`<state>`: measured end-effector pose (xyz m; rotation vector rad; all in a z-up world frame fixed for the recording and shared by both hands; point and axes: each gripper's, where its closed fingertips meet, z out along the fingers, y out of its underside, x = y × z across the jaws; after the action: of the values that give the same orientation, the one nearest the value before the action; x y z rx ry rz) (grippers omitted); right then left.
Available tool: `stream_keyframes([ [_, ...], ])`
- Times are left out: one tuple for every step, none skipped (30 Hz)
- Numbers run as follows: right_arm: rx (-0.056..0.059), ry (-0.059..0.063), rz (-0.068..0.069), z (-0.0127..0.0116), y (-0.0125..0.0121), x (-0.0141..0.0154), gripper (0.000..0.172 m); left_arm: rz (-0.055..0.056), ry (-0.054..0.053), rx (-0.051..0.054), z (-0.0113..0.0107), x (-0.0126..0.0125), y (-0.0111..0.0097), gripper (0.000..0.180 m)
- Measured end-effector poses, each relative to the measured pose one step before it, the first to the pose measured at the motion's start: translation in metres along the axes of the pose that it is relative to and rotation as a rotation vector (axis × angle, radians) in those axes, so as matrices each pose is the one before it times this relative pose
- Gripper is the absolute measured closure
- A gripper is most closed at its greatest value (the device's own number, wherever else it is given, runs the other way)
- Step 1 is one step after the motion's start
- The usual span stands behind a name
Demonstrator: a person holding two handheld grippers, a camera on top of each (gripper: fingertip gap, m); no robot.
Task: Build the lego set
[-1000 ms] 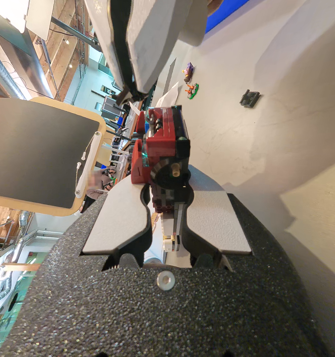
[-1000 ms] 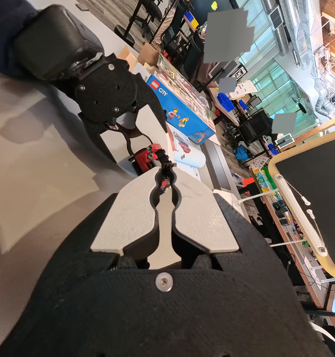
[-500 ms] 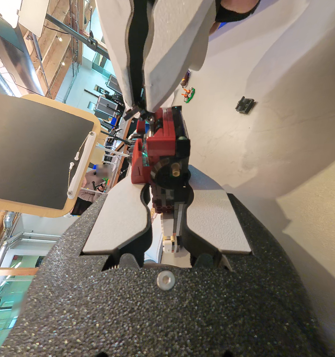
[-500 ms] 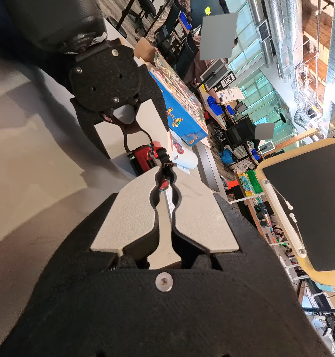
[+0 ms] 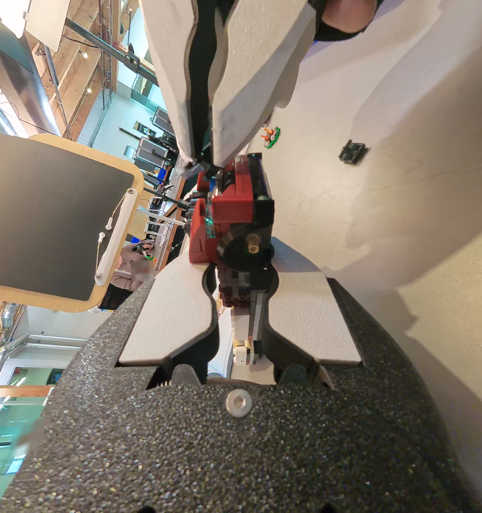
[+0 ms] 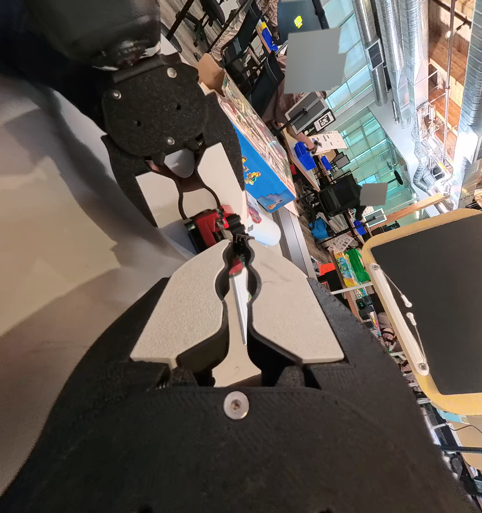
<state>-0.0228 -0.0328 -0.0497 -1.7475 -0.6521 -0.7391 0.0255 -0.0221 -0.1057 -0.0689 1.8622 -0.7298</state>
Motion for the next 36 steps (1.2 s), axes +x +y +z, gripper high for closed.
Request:
stream_keyframes([
  [-0.001,-0.0032,-0.0062,0.0004,0.00008,-0.00094,0.164,0.007,0.001,-0.002,0.00031,0.00076,0.00018,0.148],
  [-0.0006,-0.0034,-0.0041,0.0005,0.00003,-0.00069,0.164,0.0053,0.001,-0.0009,0.00041,0.0006,-0.0001,0.148],
  [0.0001,-0.004,-0.0019,0.00042,-0.00007,-0.00057,0.164,0.0035,0.0007,-0.0006,0.00024,0.00057,-0.00006,0.148],
  [0.0015,-0.0049,-0.0012,0.00033,-0.0001,-0.00041,0.164,0.0014,0.0011,0.0011,0.00013,0.00033,-0.00024,0.148],
  [0.0023,-0.0046,-0.0012,0.00013,-0.00025,-0.00009,0.164,0.0,0.0005,0.0013,0.00011,0.00015,-0.00011,0.148],
  [0.003,-0.0039,-0.0003,-0.00008,-0.00039,0.00035,0.165,-0.0013,-0.0007,0.0015,-0.00003,-0.00023,-0.00013,0.148],
  [0.004,-0.0039,0.003,-0.00004,-0.00048,0.00054,0.165,-0.0043,-0.0002,0.0021,-0.00011,-0.00036,-0.00009,0.148],
  [0.0055,-0.005,0.0076,-0.00014,-0.00053,0.00039,0.165,-0.0042,-0.0007,0.0019,-0.00012,-0.00044,-0.00007,0.148],
  [0.0077,-0.0073,0.0102,-0.00018,-0.0008,-0.00026,0.165,-0.0032,0.0,0.002,-0.0002,-0.00038,-0.00011,0.148],
  [0.0105,-0.008,0.0096,-0.00034,-0.00103,-0.00057,0.165,-0.002,0.0006,0.001,-0.0001,-0.00022,0.00007,0.148],
  [0.0128,-0.0075,0.0074,-0.00038,-0.00147,-0.00079,0.165,0.0007,0.0002,0.0007,0.00001,0.00018,-0.00002,0.148],
  [0.012,-0.0079,0.0059,-0.0002,-0.0013,-0.00085,0.165,0.0011,0.0,0.0005,0.00004,0.00016,-0.00007,0.148],
  [0.0094,-0.0086,0.0048,0.00001,-0.00064,-0.00099,0.165,0.0008,0.0005,0.0008,0.00006,0.00025,-0.00011,0.148],
  [0.0066,-0.0097,0.0043,0.00029,0.00012,-0.00099,0.165,-0.0003,0.0006,0.0021,-0.00011,0.00022,-0.00037,0.148],
  [0.0033,-0.0098,0.0057,0.00039,0.00106,-0.00065,0.165,-0.0011,0.0014,0.004,-0.00015,0.00022,-0.00066,0.148],
  [0.0044,-0.0098,0.0085,0.00008,0.00092,-0.00038,0.165,-0.0011,0.0035,0.0028,-0.0002,0.00043,-0.0004,0.148],
  [0.0075,-0.0109,0.0115,-0.00038,0.00019,-0.00026,0.165,0.0023,-0.0002,0.0002,0.0,0.00021,-0.00009,0.149],
  [0.007,-0.0098,0.0121,-0.00052,-0.00006,-0.00001,0.165,0.0016,0.0003,-0.0001,-0.00015,0.00021,-0.00019,0.148],
  [0.0062,-0.0049,0.0088,-0.00055,-0.00011,0.00043,0.165,-0.0011,0.0003,0.0008,-0.00017,-0.00008,-0.00008,0.148],
  [0.0046,-0.0001,0.0048,-0.00062,0.00001,0.00099,0.165,-0.0028,0.0,0.0016,-0.00036,-0.00028,-0.0002,0.148],
  [0.0035,0.0002,0.0044,-0.0006,-0.00008,0.00086,0.165,-0.0034,-0.0003,0.0006,-0.00019,-0.00049,-0.00004,0.148],
  [0.0025,-0.0018,0.0054,-0.00046,-0.00005,0.00035,0.165,-0.0015,-0.0005,0.0003,-0.00034,-0.00039,0.00004,0.148],
  [0.0009,-0.0009,0.0037,-0.00045,0.00006,0.0004,0.165,0.0,-0.0001,-0.0005,-0.00039,-0.00021,0.00014,0.148],
  [0.0002,0.0019,0.0011,-0.00045,0.0001,0.0006,0.165,0.0002,-0.0007,-0.0013,-0.0002,-0.00015,0.00009,0.148],
  [-0.0003,0.0029,0.0005,-0.00046,0.00023,0.0007,0.165,0.0007,-0.0001,-0.0012,-0.00026,0.00001,0.0001,0.148],
  [-0.0005,0.0026,0.0008,-0.00043,0.00004,0.00071,0.165,0.001,0.0006,-0.0002,-0.00024,0.00009,-0.0002,0.148],
  [-0.001,0.0027,0.0014,-0.00053,0.00032,0.00075,0.165,0.0009,-0.0001,-0.0001,-0.00022,0.00008,-0.00015,0.148],
  [-0.002,0.0024,0.001,-0.00029,0.0004,0.00065,0.165,0.0011,0.0012,-0.0003,-0.00022,0.00036,-0.00032,0.148],
  [-0.0017,0.0014,-0.0004,-0.00031,0.00032,0.00025,0.165,0.0016,-0.0008,-0.0009,-0.00031,0.00003,-0.00016,0.148],
  [-0.0009,0.0013,-0.0017,-0.0004,0.00013,-0.00012,0.165,0.0001,0.0005,-0.0006,-0.00025,0.00009,-0.00028,0.148],
  [-0.0014,0.0028,-0.0035,-0.00033,0.00012,0.0,0.165,-0.0003,-0.0001,-0.0004,-0.00039,-0.00004,-0.0003,0.148],
  [-0.0019,0.0042,-0.0051,-0.00029,0.00026,-0.00004,0.165,0.0004,-0.0001,-0.0008,-0.00047,-0.00011,-0.00017,0.148],
  [-0.0023,0.0056,-0.0064,-0.00021,0.00022,0.00003,0.165,0.001,0.0,-0.0018,0.00025,-0.00082,0.0001,0.148],
  [-0.0029,0.0064,-0.0071,-0.00016,0.00028,0.0002,0.165,0.0011,-0.0008,-0.0017,0.00012,-0.00027,0.00007,0.148],
  [-0.0042,0.0068,-0.0082,-0.00008,0.00019,0.00014,0.165,0.001,-0.0004,-0.0021,-0.00032,-0.00016,0.00003,0.148],
  [-0.0063,0.009,-0.0123,-0.00001,0.00019,0.00025,0.165,0.0017,-0.0007,-0.0024,-0.00052,-0.00002,-0.00043,0.148],
])
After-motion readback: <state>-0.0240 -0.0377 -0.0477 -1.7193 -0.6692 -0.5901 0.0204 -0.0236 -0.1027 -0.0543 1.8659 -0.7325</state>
